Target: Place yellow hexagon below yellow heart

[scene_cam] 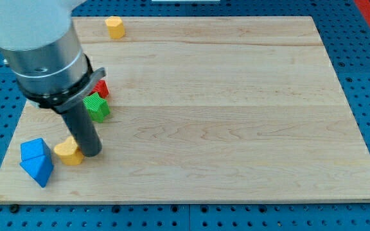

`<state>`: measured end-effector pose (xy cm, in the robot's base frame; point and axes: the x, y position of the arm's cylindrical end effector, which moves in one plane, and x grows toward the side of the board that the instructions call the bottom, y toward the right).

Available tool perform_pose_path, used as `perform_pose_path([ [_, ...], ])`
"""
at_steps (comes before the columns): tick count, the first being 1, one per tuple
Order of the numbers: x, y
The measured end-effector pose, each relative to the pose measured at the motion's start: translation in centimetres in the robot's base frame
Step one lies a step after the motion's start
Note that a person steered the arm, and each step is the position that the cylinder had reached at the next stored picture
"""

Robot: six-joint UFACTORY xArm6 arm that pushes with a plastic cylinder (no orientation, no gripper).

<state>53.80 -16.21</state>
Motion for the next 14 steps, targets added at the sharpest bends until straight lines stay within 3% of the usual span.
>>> perform_pose_path([
  [1,0.0,-0.7],
  [2,-2.1,5.2],
  [3,-6.4,15.7],
  [4,-14.1,20.5],
  [6,-28.2,17.2],
  [7,-33.8,12.2],
  [8,-34.5,5.4],
  [10,-34.2,-1.7],
  [12,-31.4,2.3],
  [14,-23.6,3.7],
])
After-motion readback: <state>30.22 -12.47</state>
